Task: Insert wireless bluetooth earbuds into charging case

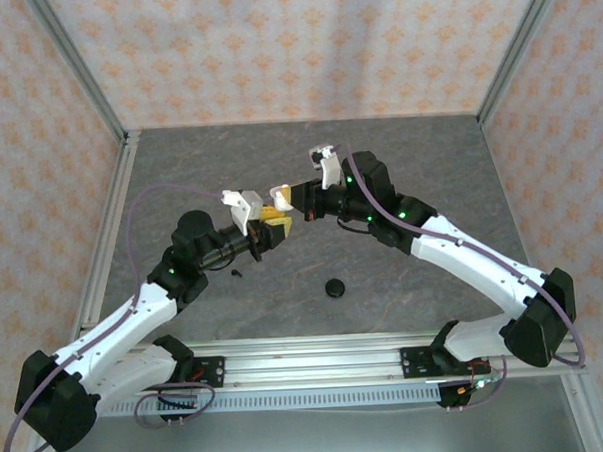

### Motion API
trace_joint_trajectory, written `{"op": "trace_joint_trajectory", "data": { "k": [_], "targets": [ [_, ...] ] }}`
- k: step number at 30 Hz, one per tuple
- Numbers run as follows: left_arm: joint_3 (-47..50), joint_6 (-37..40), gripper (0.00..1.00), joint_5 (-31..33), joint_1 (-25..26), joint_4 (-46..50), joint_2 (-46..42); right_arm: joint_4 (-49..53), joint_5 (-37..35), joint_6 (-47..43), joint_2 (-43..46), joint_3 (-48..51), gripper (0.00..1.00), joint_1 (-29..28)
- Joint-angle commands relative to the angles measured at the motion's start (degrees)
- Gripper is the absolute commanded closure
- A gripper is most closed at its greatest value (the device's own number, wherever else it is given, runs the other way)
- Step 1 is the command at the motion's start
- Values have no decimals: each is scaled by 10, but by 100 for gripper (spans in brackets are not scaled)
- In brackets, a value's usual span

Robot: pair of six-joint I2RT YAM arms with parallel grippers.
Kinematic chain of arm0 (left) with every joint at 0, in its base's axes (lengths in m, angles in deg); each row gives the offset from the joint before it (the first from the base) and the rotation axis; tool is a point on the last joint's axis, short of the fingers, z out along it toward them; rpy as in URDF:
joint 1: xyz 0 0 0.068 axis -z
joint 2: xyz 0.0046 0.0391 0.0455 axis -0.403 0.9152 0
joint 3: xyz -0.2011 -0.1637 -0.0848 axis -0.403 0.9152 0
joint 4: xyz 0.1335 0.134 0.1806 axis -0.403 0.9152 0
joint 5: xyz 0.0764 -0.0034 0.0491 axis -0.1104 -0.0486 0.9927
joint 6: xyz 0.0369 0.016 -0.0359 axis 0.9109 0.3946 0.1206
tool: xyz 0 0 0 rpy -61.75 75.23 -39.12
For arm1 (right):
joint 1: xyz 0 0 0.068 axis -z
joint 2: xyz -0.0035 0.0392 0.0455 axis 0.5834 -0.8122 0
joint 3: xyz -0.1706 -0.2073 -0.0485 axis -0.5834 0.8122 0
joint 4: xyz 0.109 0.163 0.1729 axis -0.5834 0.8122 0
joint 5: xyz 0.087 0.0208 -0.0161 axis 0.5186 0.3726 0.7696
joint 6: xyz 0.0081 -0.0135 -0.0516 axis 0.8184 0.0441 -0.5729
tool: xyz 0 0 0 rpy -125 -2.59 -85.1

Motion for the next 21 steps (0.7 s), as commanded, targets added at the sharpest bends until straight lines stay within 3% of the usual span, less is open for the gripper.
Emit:
{"op": "trace_joint_trajectory", "data": {
  "k": [1,18,21],
  "targets": [
    [-44,-2,68,25,5,-110,3,33,71,14,1,21,94,-21],
    [-46,0,64,28,6,-110,6,25,75,24,-1,28,94,-21],
    [-48,1,70,28,6,-108,6,24,77,27,-2,27,94,-21]
  ]
}}
